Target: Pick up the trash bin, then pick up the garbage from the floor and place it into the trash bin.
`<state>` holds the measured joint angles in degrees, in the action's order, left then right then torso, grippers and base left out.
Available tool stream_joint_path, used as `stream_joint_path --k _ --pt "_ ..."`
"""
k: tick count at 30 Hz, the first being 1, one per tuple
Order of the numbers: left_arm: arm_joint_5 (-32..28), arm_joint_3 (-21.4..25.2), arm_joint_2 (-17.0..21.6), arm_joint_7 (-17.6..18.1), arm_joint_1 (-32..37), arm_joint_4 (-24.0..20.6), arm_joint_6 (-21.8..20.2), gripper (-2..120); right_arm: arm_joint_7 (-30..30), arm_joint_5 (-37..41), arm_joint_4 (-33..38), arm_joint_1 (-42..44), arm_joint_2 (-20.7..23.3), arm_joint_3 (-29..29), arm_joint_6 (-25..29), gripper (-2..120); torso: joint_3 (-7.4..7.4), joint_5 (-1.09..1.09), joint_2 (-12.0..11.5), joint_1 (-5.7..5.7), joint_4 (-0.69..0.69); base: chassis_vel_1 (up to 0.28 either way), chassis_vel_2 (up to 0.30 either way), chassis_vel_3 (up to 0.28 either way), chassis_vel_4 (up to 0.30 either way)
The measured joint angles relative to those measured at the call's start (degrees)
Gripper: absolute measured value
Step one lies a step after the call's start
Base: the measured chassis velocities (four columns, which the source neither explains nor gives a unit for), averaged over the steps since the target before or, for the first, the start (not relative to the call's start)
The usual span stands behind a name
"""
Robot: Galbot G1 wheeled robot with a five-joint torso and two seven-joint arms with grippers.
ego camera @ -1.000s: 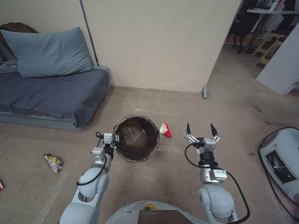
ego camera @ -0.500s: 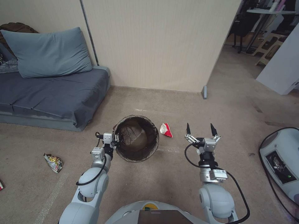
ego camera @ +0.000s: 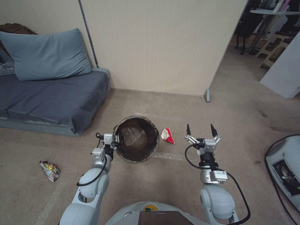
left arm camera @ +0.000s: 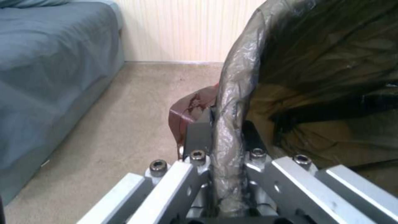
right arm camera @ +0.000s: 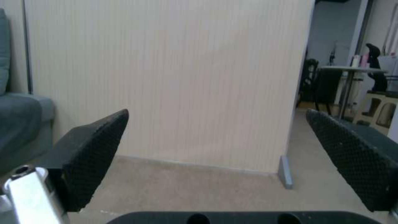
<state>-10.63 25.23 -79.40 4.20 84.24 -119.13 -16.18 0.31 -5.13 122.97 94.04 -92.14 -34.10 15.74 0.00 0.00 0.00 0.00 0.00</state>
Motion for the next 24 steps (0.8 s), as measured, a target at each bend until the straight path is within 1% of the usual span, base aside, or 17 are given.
stream_joint_path --k 4,7,16,20,21,24 --pt "0.00 0.00 -0.01 0.03 -0.03 0.11 0.00 2 0.02 -0.81 -0.49 -0.24 0.00 -0.01 0.79 100 0.00 0.00 0.00 0.00 0.00 -0.012 0.009 0.011 -0.021" --pt "-0.03 0.00 0.01 0.05 -0.05 0.18 -0.02 2 -0.04 -1.66 -1.38 -0.60 0.00 0.04 2.48 100 0.00 0.00 0.00 0.00 0.00 0.000 0.000 0.000 0.000" --pt "-0.08 0.39 -0.05 0.04 -0.15 0.22 -0.10 2 -0.45 -2.73 -1.53 -0.94 0.00 0.20 2.94 100 0.00 0.00 0.00 0.00 -0.01 0.000 0.000 0.000 0.000" --pt "-0.58 1.68 -0.12 0.07 -0.14 0.06 -0.09 2 -0.38 -2.47 -1.62 -1.95 0.41 0.36 2.60 100 0.00 0.00 0.00 0.00 0.00 0.000 0.000 0.000 0.000" --pt "-1.35 2.71 -0.09 0.24 -0.28 -0.21 -0.13 2 -0.41 -2.23 -1.69 -2.38 1.08 0.44 2.30 100 0.00 0.00 0.00 0.00 0.00 0.000 0.000 0.000 0.000" --pt "-2.45 3.83 0.19 0.61 -0.65 -0.64 -0.34 2 -0.57 -1.78 -1.87 -3.05 2.39 0.65 1.90 100 0.00 0.00 0.00 0.00 0.00 0.000 0.000 0.000 0.000"
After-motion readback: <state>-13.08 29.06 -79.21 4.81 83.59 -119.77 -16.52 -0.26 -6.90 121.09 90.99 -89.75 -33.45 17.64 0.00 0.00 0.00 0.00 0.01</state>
